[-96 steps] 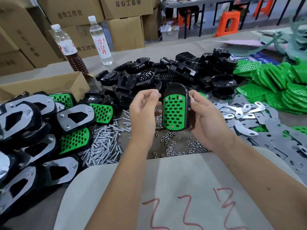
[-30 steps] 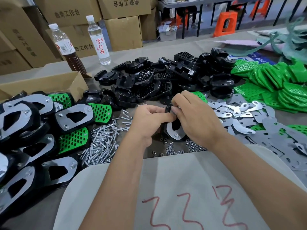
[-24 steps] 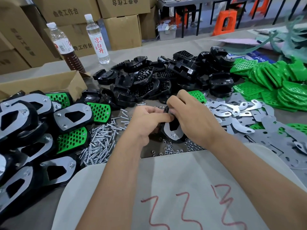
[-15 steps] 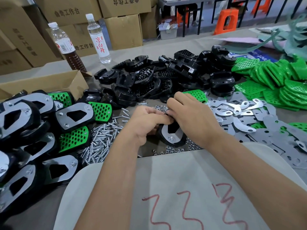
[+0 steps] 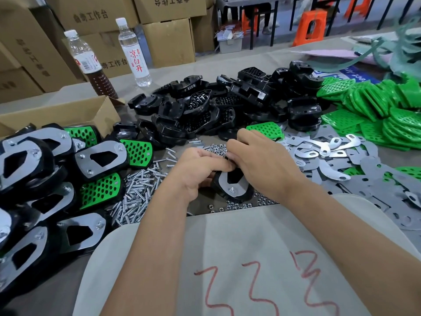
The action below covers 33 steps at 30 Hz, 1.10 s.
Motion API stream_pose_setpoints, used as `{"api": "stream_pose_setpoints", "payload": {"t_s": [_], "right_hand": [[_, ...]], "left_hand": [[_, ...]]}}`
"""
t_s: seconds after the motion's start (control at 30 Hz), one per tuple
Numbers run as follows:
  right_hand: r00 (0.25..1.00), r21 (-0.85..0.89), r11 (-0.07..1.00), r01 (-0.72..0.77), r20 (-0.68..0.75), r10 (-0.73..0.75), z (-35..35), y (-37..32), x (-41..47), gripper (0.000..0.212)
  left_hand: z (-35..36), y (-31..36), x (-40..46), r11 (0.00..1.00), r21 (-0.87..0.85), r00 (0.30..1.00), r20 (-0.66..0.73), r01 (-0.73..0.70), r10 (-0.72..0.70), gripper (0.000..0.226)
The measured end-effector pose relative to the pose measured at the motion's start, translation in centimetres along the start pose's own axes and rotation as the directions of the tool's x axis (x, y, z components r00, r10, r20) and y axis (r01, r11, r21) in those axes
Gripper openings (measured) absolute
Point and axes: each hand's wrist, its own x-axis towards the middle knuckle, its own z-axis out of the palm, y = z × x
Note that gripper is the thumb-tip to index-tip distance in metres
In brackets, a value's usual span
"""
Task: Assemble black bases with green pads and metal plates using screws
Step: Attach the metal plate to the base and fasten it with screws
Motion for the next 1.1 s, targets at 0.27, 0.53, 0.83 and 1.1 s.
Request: {"api": "stream_pose_setpoints", "payload": {"t_s": [0.27, 0.53, 0.83, 1.1], "right_hand": [[1.0, 0.02, 1.0, 0.006, -0.03, -0.006, -0.3, 0.1, -0.2, 0.014], [0.999, -0.062, 0.998, 0.013, -0.04, -0.016, 0.5, -0.4, 0.2, 0.018], [1.0, -0.06, 0.998, 0.025, -0.007, -0.026, 0.1, 0.1, -0.2, 0.015], [0.997, -0.012, 0.999, 0.045, 0.07, -0.044, -0.7, 0.1, -0.3, 0.011]], "left_hand": [[-0.1, 0.0, 0.0, 1.0, -0.007, 1.0, 0.001, 0.002, -0.002, 0.011], [0.0, 0.0, 0.0, 1.0, 0.002, 1.0, -0.013, 0.006, -0.006, 0.011], [0.0, 0.0, -0.1, 1.0, -0.011, 1.0, 0.0, -0.009, 0.009, 0.017], [-0.3, -0.1, 0.1, 1.0, 0.002, 1.0, 0.013, -0.007, 0.007, 0.024]]}}
